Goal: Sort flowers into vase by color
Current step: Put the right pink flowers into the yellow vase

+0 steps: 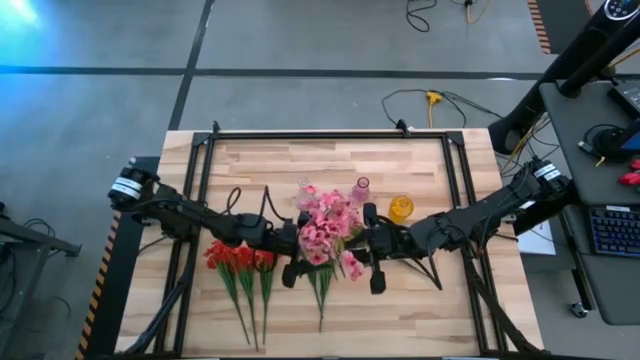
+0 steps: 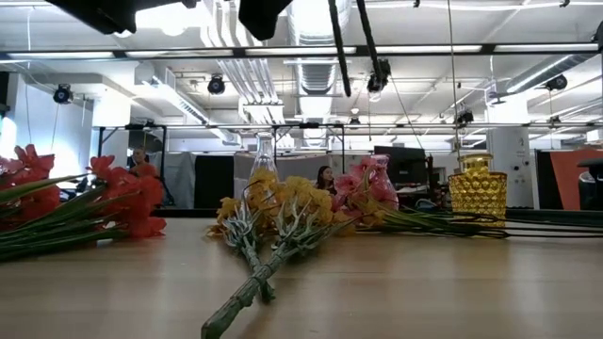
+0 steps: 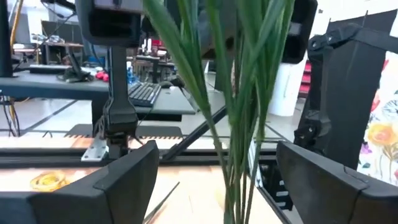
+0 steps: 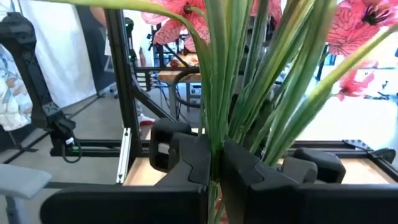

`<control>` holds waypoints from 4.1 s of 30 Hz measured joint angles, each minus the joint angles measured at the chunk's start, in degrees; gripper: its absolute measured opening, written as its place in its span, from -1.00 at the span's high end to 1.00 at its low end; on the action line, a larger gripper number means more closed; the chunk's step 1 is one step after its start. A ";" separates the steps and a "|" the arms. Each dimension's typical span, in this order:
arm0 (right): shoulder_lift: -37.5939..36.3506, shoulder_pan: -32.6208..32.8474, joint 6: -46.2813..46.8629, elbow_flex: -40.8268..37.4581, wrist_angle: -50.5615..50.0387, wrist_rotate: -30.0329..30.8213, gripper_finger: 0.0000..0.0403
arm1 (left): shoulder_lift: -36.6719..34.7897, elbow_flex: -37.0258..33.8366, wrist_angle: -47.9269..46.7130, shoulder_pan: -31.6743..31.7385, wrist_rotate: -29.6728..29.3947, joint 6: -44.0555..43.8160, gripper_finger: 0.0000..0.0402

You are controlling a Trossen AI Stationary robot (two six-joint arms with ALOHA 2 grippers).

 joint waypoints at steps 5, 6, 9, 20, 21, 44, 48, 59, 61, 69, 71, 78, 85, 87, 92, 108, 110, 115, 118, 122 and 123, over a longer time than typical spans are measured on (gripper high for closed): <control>0.00 -0.13 -1.31 0.00 0.42 0.02 0.94 | 0.11 0.22 -0.39 0.33 0.31 0.48 -0.36; 0.00 -0.13 -1.70 0.00 0.71 0.03 0.94 | 0.11 0.22 -0.44 0.47 0.31 0.61 -0.33; 0.00 -0.22 -2.83 0.00 2.01 0.13 0.94 | 0.34 0.24 -0.55 1.42 0.37 0.53 -0.21; 0.00 -0.35 -3.78 0.04 2.90 0.22 0.94 | 0.39 0.24 -2.82 2.19 1.08 0.39 0.58; 0.00 -0.33 -3.75 0.04 2.90 0.21 0.94 | 0.39 0.24 -3.10 2.19 0.98 0.39 0.71; -9.54 0.51 27.30 4.63 -38.88 -1.94 0.94 | -18.88 0.00 -50.46 1.87 -15.95 -6.33 1.00; -11.74 1.54 31.31 6.30 -43.49 -4.55 0.94 | -22.69 0.00 -60.92 1.03 -17.95 -10.84 1.00; -13.55 2.45 36.13 10.91 -55.17 -1.29 0.94 | -27.12 -0.02 -72.18 -7.97 -10.31 -13.43 1.00; -13.44 2.45 35.94 11.99 -56.79 -1.18 0.94 | -27.27 -0.01 -76.83 -9.66 -10.27 -13.69 1.00; -12.96 2.44 34.40 14.36 -58.68 1.81 0.94 | -28.34 4.23 -95.47 -10.13 -19.05 -27.17 1.00; -12.69 2.43 33.95 14.36 -58.70 2.03 0.94 | -28.35 7.24 -102.63 -9.72 -23.93 -30.50 1.00; -10.83 2.43 33.80 14.36 -58.69 2.38 0.94 | -28.42 14.50 -122.25 -4.16 -35.94 -36.87 1.00; -9.94 2.43 33.75 14.34 -58.67 2.41 0.94 | -29.38 12.43 -125.81 6.73 -36.54 -33.42 1.00; -9.94 2.45 33.77 14.34 -58.67 3.40 0.94 | -29.27 12.06 -125.72 8.84 -36.98 -32.26 0.99; -9.94 2.43 33.40 14.34 -58.65 5.59 0.94 | -28.72 12.03 -125.17 10.78 -37.39 -29.24 0.92; -9.64 2.43 30.72 14.29 -56.87 8.10 0.94 | -28.72 12.03 -125.00 10.83 -39.45 -29.49 0.34; -9.64 2.43 30.77 14.29 -56.88 10.21 0.94 | -28.72 12.03 -124.65 10.81 -39.49 -29.49 0.28; -9.64 2.27 30.71 14.29 -56.84 17.96 0.94 | -28.94 12.20 -120.80 10.01 -39.58 -27.52 0.21; -9.64 2.03 28.50 14.27 -56.29 21.65 0.94 | -29.37 12.17 -114.91 8.03 -39.56 -23.34 0.21; -9.66 0.72 24.12 13.41 -51.99 22.79 0.94 | -30.33 11.62 -105.25 3.94 -38.22 -15.78 0.24; -9.66 0.23 22.85 13.17 -50.83 22.66 0.94 | -30.64 11.34 -103.01 2.87 -37.32 -13.85 0.25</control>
